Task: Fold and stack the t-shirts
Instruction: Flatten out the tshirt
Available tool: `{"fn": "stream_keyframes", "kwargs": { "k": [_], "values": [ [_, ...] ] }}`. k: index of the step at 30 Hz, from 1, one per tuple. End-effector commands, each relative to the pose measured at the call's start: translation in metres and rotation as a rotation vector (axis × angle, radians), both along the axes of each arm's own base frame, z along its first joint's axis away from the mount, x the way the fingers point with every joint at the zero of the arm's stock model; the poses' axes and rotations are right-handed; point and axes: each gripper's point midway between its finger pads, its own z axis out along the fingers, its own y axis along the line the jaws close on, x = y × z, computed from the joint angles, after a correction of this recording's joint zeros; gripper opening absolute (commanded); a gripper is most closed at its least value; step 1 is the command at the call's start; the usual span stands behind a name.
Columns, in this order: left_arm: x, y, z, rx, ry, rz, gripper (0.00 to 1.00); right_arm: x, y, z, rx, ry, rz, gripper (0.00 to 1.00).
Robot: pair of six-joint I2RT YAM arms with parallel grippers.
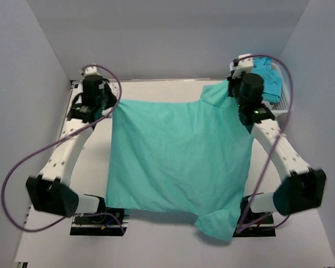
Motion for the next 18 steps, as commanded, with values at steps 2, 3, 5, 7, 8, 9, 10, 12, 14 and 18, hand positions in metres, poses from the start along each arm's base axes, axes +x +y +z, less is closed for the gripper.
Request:
{"fn": "stream_keyframes", "kwargs": {
  "k": [2, 3, 5, 7, 8, 9, 10, 12, 14, 18],
  "values": [
    [0.051, 0.006, -0.075, 0.02, 0.069, 0.089, 0.0, 0.054, 0.004, -0.061, 0.037, 0.055, -0.033, 0.0],
    [0.061, 0.01, -0.091, 0.031, 0.091, 0.109, 0.0, 0.065, 0.005, -0.064, 0.049, 0.049, -0.031, 0.0],
    [0.083, 0.01, -0.119, 0.052, 0.137, 0.13, 0.0, 0.091, 0.01, -0.119, 0.048, 0.155, -0.034, 0.0],
    [0.11, 0.008, -0.168, 0.084, 0.255, 0.153, 0.0, 0.117, 0.014, -0.16, 0.037, 0.234, -0.032, 0.0],
    [0.118, 0.006, -0.183, 0.087, 0.296, 0.157, 0.0, 0.126, 0.015, -0.16, 0.039, 0.231, -0.034, 0.0],
    [0.126, 0.009, -0.196, 0.109, 0.328, 0.177, 0.0, 0.134, 0.014, -0.186, 0.025, 0.274, -0.048, 0.0],
    [0.142, 0.006, -0.218, 0.113, 0.366, 0.181, 0.0, 0.145, 0.015, -0.202, 0.02, 0.295, -0.049, 0.0],
    [0.162, 0.004, -0.222, 0.118, 0.365, 0.189, 0.0, 0.163, 0.017, -0.208, 0.02, 0.296, -0.058, 0.0],
    [0.17, 0.003, -0.247, 0.139, 0.411, 0.183, 0.0, 0.172, 0.02, -0.225, -0.001, 0.324, -0.047, 0.0],
    [0.18, 0.001, -0.246, 0.14, 0.385, 0.18, 0.0, 0.175, 0.025, -0.225, -0.019, 0.32, -0.015, 0.0]
  ]
}}
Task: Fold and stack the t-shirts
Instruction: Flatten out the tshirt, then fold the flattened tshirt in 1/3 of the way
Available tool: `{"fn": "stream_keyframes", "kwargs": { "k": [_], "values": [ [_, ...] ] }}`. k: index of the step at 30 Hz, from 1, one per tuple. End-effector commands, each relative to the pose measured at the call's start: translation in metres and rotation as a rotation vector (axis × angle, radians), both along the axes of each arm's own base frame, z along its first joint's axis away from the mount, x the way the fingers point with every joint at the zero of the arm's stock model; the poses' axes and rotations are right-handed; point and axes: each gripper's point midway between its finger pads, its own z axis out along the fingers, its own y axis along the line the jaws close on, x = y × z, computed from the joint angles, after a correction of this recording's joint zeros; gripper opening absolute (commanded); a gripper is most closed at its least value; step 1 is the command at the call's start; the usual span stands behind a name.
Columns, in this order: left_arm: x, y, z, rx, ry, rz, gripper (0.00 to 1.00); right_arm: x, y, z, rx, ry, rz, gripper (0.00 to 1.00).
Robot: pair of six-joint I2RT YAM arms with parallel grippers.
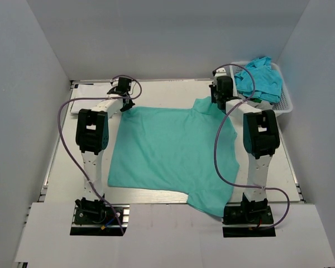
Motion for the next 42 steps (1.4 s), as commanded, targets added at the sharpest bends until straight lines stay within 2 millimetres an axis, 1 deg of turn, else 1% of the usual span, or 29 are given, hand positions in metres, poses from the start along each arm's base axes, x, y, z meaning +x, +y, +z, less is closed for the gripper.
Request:
{"fn": "stream_keyframes", "kwargs": {
  "k": [1, 3, 4, 6, 7, 8, 9, 10, 11, 12, 13, 14, 15, 16, 17, 18, 19, 20, 22, 23, 24, 28, 31, 33, 35, 36, 37, 40, 42],
  "values": [
    [0.016, 0.004, 0.053, -0.001, -0.119, 0.021, 0.0, 0.019, 0.007, 0.063, 0.022, -0.159, 0.027, 0.0],
    [0.011, 0.005, 0.061, -0.002, -0.127, 0.021, 0.0, 0.009, 0.003, 0.054, 0.004, -0.138, 0.032, 0.0],
    [0.008, 0.006, 0.064, 0.004, -0.128, 0.013, 0.0, 0.004, 0.001, 0.072, 0.007, -0.166, 0.033, 0.0],
    [-0.001, 0.006, 0.076, -0.005, -0.143, 0.007, 0.0, -0.017, 0.004, 0.07, 0.021, -0.154, 0.06, 0.0],
    [-0.003, 0.007, 0.081, -0.001, -0.16, -0.001, 0.0, -0.025, 0.002, 0.087, 0.025, -0.184, 0.053, 0.0],
    [-0.014, 0.009, 0.074, 0.004, -0.135, -0.001, 0.0, -0.035, -0.002, 0.074, 0.034, -0.153, 0.043, 0.0],
    [-0.02, 0.01, 0.076, 0.004, -0.133, -0.001, 0.0, -0.043, -0.002, 0.089, 0.044, -0.173, 0.04, 0.0],
    [-0.024, 0.012, 0.092, 0.007, -0.167, -0.01, 0.0, -0.061, -0.006, 0.066, 0.036, -0.107, 0.032, 0.0],
    [-0.035, 0.014, 0.085, 0.012, -0.143, -0.011, 0.0, -0.071, -0.006, 0.09, 0.077, -0.146, 0.025, 0.0],
    [-0.042, 0.01, 0.087, 0.011, -0.143, -0.02, 0.0, -0.079, -0.006, 0.089, 0.085, -0.141, 0.026, 0.0],
    [-0.052, 0.015, 0.079, 0.03, -0.124, -0.019, 0.0, -0.099, -0.008, 0.062, 0.08, -0.083, 0.031, 0.0],
    [-0.059, 0.018, 0.093, 0.032, -0.148, -0.012, 0.0, -0.109, -0.009, 0.089, 0.104, -0.138, 0.027, 0.0],
    [-0.064, 0.019, 0.097, 0.03, -0.161, -0.012, 0.0, -0.117, -0.007, 0.089, 0.14, -0.133, 0.016, 0.0],
    [-0.077, 0.023, 0.087, 0.042, -0.133, -0.006, 0.0, -0.136, -0.008, 0.063, 0.148, -0.068, 0.02, 0.0],
    [-0.083, 0.024, 0.087, 0.042, -0.132, -0.006, 0.0, -0.146, -0.007, 0.085, 0.173, -0.115, 0.025, 0.0],
    [-0.089, 0.024, 0.097, 0.03, -0.151, -0.013, 0.0, -0.159, -0.004, 0.073, 0.191, -0.077, 0.037, 0.0],
    [-0.1, 0.029, 0.088, 0.029, -0.128, 0.003, 0.0, -0.167, -0.002, 0.08, 0.211, -0.089, 0.045, 0.0],
    [-0.106, 0.031, 0.089, 0.028, -0.128, 0.003, 0.0, -0.18, -0.001, 0.065, 0.209, -0.048, 0.043, 0.0],
    [-0.12, 0.029, 0.092, 0.027, -0.134, -0.006, 0.0, -0.2, -0.001, 0.066, 0.231, -0.041, 0.034, 0.0],
    [-0.124, 0.032, 0.093, 0.033, -0.135, 0.0, 0.0, -0.215, -0.002, 0.047, 0.222, 0.004, 0.03, 0.0],
    [-0.127, 0.032, 0.092, 0.025, -0.136, 0.009, 0.0, -0.222, -0.001, 0.059, 0.251, -0.022, 0.028, 0.0],
    [-0.154, 0.026, 0.065, -0.015, -0.066, 0.012, 0.0, -0.25, 0.006, 0.045, 0.278, 0.023, 0.045, 0.0],
    [-0.166, 0.027, 0.054, -0.037, -0.032, 0.047, 0.0, -0.271, 0.006, 0.018, 0.271, 0.101, 0.03, 0.0],
    [-0.171, 0.026, 0.045, -0.056, 0.007, 0.084, 0.15, -0.286, 0.005, -0.001, 0.258, 0.175, 0.007, 0.0],
    [-0.188, 0.04, 0.038, -0.023, 0.089, 0.152, 0.45, -0.296, 0.008, -0.009, 0.287, 0.222, -0.009, 0.18],
    [-0.19, 0.041, 0.039, -0.033, 0.106, 0.198, 0.45, -0.31, 0.009, -0.018, 0.287, 0.287, -0.01, 0.27],
    [-0.205, 0.051, 0.037, -0.001, 0.168, 0.236, 0.48, -0.316, 0.014, -0.015, 0.33, 0.307, -0.007, 0.34],
    [-0.232, 0.064, 0.045, 0.054, 0.254, 0.311, 0.93, -0.346, 0.024, -0.013, 0.401, 0.392, 0.015, 0.45],
    [-0.24, 0.068, 0.053, 0.071, 0.276, 0.336, 1.0, -0.354, 0.024, -0.007, 0.427, 0.386, 0.02, 0.65]
  ]
}}
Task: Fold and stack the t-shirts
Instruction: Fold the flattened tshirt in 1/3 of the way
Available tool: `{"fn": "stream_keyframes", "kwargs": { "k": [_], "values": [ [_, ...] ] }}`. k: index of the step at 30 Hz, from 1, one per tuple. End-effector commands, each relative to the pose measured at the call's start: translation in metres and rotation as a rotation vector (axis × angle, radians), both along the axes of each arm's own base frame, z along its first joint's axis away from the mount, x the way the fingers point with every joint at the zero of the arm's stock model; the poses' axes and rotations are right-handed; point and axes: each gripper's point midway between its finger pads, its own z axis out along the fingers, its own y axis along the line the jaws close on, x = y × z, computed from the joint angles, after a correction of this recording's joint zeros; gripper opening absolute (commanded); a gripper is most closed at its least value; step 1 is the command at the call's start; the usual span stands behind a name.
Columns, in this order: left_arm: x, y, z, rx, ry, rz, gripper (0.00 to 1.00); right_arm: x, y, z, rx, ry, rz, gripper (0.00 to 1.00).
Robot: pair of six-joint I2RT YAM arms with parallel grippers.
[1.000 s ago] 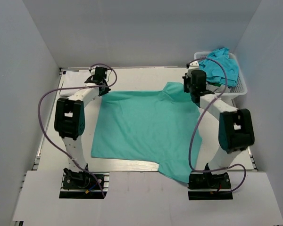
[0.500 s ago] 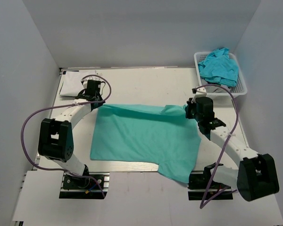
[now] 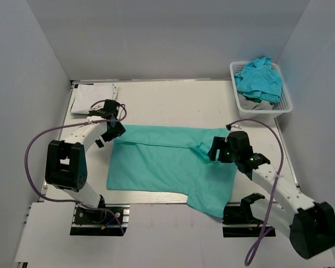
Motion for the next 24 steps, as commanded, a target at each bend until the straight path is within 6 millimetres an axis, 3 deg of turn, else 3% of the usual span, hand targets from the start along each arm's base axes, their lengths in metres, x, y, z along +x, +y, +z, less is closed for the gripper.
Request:
{"fn": "stream_keyframes", "kwargs": {
  "k": [1, 3, 4, 6, 7, 9, 10, 11, 12, 13, 14, 15, 16, 19, 24],
  "values": [
    [-0.032, 0.021, 0.024, 0.079, 0.09, 0.105, 1.0, -0.023, 0.007, 0.015, 0.087, 0.031, 0.0, 0.88],
    [-0.024, 0.02, 0.036, 0.072, 0.063, 0.106, 1.0, -0.016, 0.006, 0.029, 0.085, -0.03, 0.003, 0.9],
    [-0.022, 0.014, 0.038, 0.044, 0.064, 0.082, 1.0, -0.003, 0.01, 0.048, 0.101, -0.095, 0.007, 0.9],
    [-0.003, 0.004, 0.049, 0.0, 0.0, 0.043, 1.0, 0.008, 0.012, 0.054, 0.085, -0.12, 0.022, 0.9],
    [0.003, -0.005, 0.049, -0.042, -0.013, 0.012, 1.0, 0.021, 0.019, 0.074, 0.111, -0.18, 0.028, 0.9],
    [0.024, -0.028, 0.053, -0.117, -0.066, -0.067, 1.0, 0.032, 0.025, 0.061, 0.093, -0.135, 0.049, 0.9],
    [0.029, -0.033, 0.052, -0.139, -0.076, -0.089, 1.0, 0.037, 0.036, 0.069, 0.128, -0.15, 0.082, 0.9],
    [0.036, -0.039, 0.048, -0.159, -0.077, -0.119, 1.0, 0.046, 0.045, 0.054, 0.123, -0.104, 0.099, 0.9],
    [0.043, -0.055, 0.046, -0.216, -0.091, -0.156, 1.0, 0.049, 0.059, 0.06, 0.177, -0.099, 0.15, 0.9],
    [0.047, -0.061, 0.042, -0.238, -0.089, -0.178, 1.0, 0.048, 0.067, 0.048, 0.186, -0.051, 0.174, 0.9],
    [0.051, -0.066, 0.039, -0.259, -0.088, -0.189, 1.0, 0.055, 0.078, 0.054, 0.215, -0.068, 0.202, 0.9],
    [0.052, -0.072, 0.026, -0.281, -0.057, -0.209, 1.0, 0.055, 0.084, 0.034, 0.22, -0.004, 0.216, 0.9],
    [0.052, -0.072, 0.021, -0.28, -0.042, -0.208, 1.0, 0.043, 0.099, 0.031, 0.278, 0.048, 0.279, 0.9],
    [0.05, -0.072, 0.001, -0.276, 0.008, -0.201, 1.0, 0.031, 0.113, 0.015, 0.311, 0.114, 0.312, 0.9],
    [0.035, -0.063, -0.03, -0.26, 0.075, -0.178, 1.0, -0.002, 0.109, -0.025, 0.298, 0.192, 0.345, 0.9]
  ]
}}
